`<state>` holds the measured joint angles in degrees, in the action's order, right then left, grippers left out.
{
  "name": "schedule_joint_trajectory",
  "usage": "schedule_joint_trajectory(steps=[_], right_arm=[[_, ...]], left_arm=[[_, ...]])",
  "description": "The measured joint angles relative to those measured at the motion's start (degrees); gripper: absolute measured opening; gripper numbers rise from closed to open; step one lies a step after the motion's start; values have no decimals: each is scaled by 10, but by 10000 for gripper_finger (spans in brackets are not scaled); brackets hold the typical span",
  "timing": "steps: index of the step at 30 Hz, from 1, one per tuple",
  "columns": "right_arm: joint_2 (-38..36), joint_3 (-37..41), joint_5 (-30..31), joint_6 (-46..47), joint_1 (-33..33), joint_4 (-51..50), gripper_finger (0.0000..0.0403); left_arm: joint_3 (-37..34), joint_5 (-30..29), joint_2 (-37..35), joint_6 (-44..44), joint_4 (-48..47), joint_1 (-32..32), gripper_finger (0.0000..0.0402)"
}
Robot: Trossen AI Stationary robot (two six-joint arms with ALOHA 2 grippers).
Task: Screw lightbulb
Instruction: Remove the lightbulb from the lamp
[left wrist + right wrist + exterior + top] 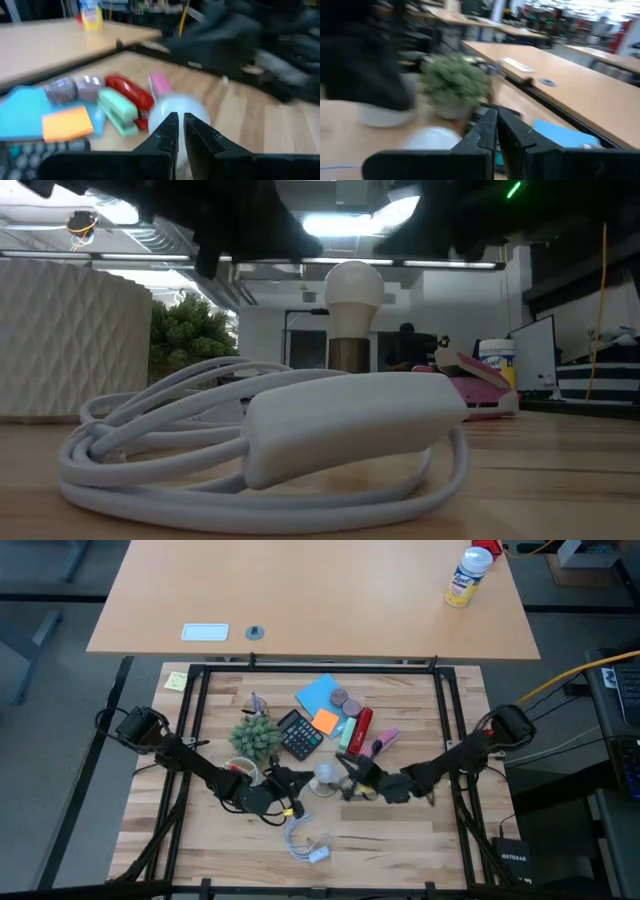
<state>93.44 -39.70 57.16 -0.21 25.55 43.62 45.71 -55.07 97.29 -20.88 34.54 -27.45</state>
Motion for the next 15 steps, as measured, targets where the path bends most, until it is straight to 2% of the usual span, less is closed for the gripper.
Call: schedule_joint_trajectory(steps=[3, 7, 11, 15], right_arm=[[-28, 0, -11, 7, 35, 3, 20], [-25, 0, -35, 62, 68, -6, 21], [12, 0, -42, 98, 69, -11, 20], [46, 0, -37, 124, 51, -6, 20]], left_arm=[[0, -9, -1, 36, 28, 12, 21], [0, -10, -1, 36, 20, 41, 21], [0, 0, -1, 13, 7, 72, 21], [0, 49, -1, 12, 2, 85, 21]])
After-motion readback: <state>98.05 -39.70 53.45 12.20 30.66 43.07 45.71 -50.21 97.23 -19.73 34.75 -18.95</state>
